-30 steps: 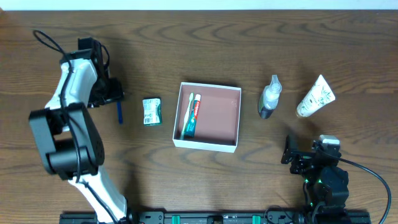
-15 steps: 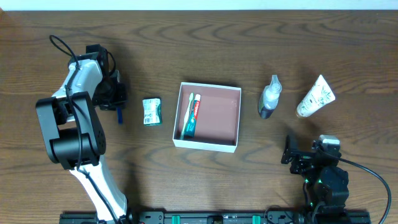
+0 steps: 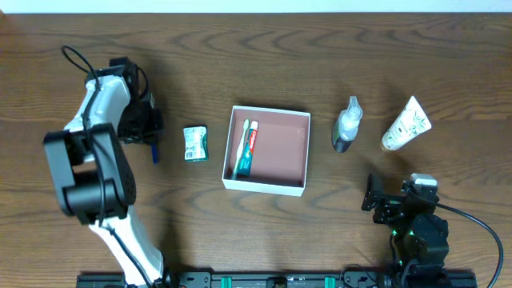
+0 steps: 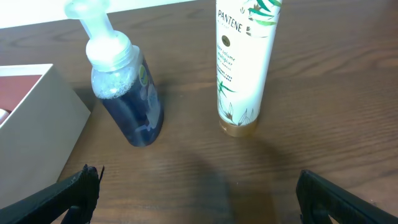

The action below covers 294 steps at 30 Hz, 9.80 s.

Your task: Pack container

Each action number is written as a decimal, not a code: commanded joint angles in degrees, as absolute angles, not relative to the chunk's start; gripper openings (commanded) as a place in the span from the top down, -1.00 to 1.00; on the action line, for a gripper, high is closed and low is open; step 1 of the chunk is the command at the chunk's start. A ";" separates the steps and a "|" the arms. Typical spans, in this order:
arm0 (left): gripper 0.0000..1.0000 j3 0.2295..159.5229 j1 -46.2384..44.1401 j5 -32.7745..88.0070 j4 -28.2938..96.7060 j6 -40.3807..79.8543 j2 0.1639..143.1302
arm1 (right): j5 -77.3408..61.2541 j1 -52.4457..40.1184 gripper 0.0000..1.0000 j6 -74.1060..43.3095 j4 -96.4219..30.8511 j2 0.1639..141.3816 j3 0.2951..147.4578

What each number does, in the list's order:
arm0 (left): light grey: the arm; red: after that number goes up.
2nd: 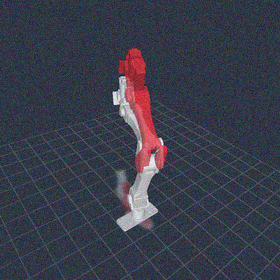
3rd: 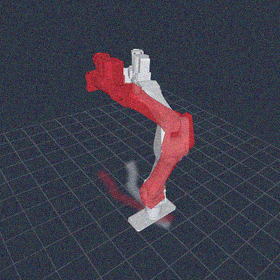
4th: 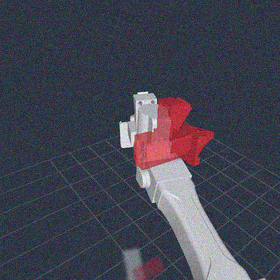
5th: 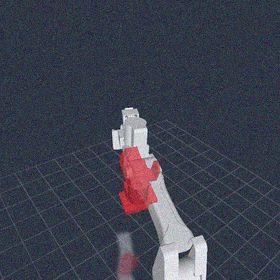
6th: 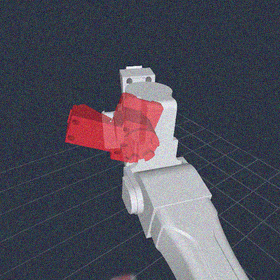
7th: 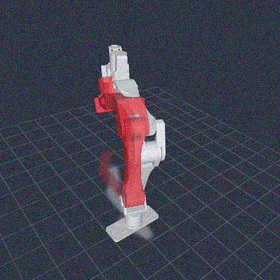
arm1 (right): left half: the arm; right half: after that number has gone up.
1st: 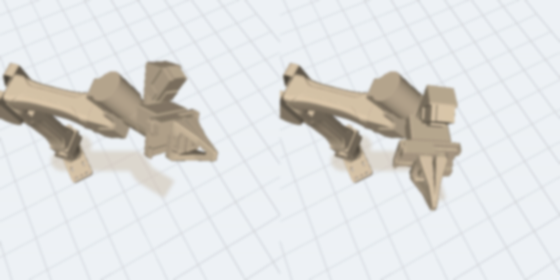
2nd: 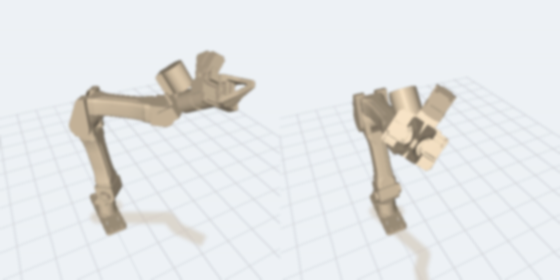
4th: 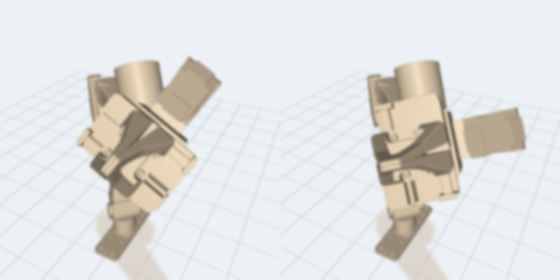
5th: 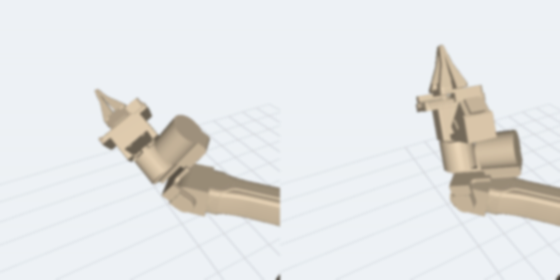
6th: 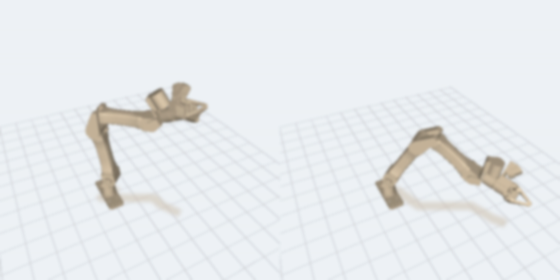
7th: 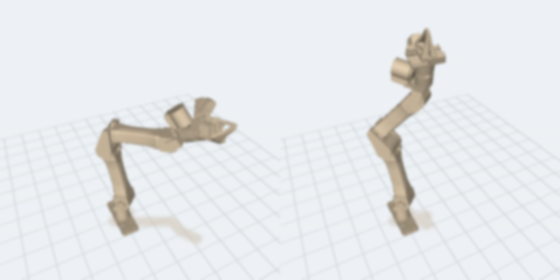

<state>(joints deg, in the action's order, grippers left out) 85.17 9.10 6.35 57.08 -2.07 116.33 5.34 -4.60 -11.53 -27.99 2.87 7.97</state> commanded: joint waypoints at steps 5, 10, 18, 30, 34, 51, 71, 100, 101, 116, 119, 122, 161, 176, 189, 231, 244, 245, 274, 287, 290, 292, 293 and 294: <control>0.88 85.52 -1.08 13.06 58.24 0.12 95.48 | 5.32 -4.03 -0.99 -11.94 -27.99 2.52 7.81; 0.89 85.52 -12.75 12.45 57.17 5.15 91.61 | 5.34 -4.03 -0.99 -11.94 -27.99 2.52 7.81; 0.88 83.46 -27.20 3.66 52.56 14.00 97.91 | 5.32 -4.03 -0.98 -11.94 -27.97 2.52 7.81; 0.88 83.46 -31.62 1.89 50.02 20.49 113.82 | 5.32 -4.03 -0.99 -11.94 -27.99 2.52 7.81; 0.88 83.46 -32.51 1.89 50.00 20.47 115.66 | 5.32 -4.03 -0.98 -11.94 -27.99 2.52 7.81; 0.49 81.41 -33.93 1.91 47.59 20.69 115.96 | 5.32 -4.03 -0.98 -11.94 -27.99 2.52 7.81; -0.16 91.74 -29.50 -8.97 58.85 17.17 91.02 | 5.32 -4.03 -0.99 -11.94 -27.99 2.52 7.81; -0.62 84.88 -4.32 7.11 58.43 1.06 118.06 | 5.34 -4.03 -0.98 -11.94 -27.99 2.52 7.81; -0.61 84.09 -4.32 7.18 57.65 1.61 118.50 | 5.34 -4.03 -0.99 -11.94 -27.97 2.52 7.81; 0.07 77.25 -4.95 9.65 51.88 3.22 119.50 | 5.32 -4.03 -0.99 -11.94 -27.99 2.52 7.81; 0.26 77.49 -4.95 9.65 52.34 3.03 118.93 | 5.34 -4.03 -0.99 -11.94 -27.99 2.52 7.81; 0.35 78.28 -4.95 9.67 54.13 3.05 117.47 | 5.32 -4.03 -0.98 -11.94 -27.97 2.52 7.81; 0.37 77.95 -31.09 0.58 49.17 18.37 106.32 | 5.32 -4.03 -0.98 -11.94 -27.99 2.52 7.81; 0.15 77.95 -31.11 -2.81 49.50 18.35 106.65 | 5.34 -4.03 -0.99 -11.94 -27.99 2.52 7.81; 0.08 77.95 -32.23 -2.85 49.60 18.33 106.65 | 5.34 -4.03 -0.99 -11.94 -27.99 2.52 7.81; -0.30 89.49 -24.56 -11.66 62.26 17.67 81.01 | 5.32 -4.03 -0.98 -11.94 -27.99 2.52 7.81; -0.96 89.49 0.19 -13.78 64.49 17.72 70.46 | 5.34 -4.03 -0.98 -11.94 -27.99 2.52 7.81; -0.96 89.49 0.73 -13.78 64.55 17.72 70.39 | 4.93 -4.03 -0.98 -12.64 -27.64 2.52 7.81; -0.96 89.49 1.87 -13.80 65.76 17.69 70.41 | -13.43 -4.84 -0.99 -7.55 -49.60 52.60 70.76; -0.96 89.49 1.87 -13.80 65.76 17.69 70.41 | -7.46 5.87 -0.99 -1.19 -57.25 75.44 88.09; -0.96 89.47 1.87 -13.80 65.76 17.69 70.41 | -7.18 7.88 -0.99 2.04 -57.56 79.42 88.23; -0.96 89.49 1.87 -13.80 65.76 17.69 70.41 | -4.82 7.97 -0.99 3.57 -58.13 81.65 88.23; -0.96 89.49 1.87 -13.80 65.76 17.69 70.41 | -2.96 7.90 -0.98 3.55 -58.30 82.81 88.23; -0.96 89.49 1.87 -13.80 65.76 17.69 70.41 | -1.67 7.90 -0.98 3.60 -58.39 83.74 88.23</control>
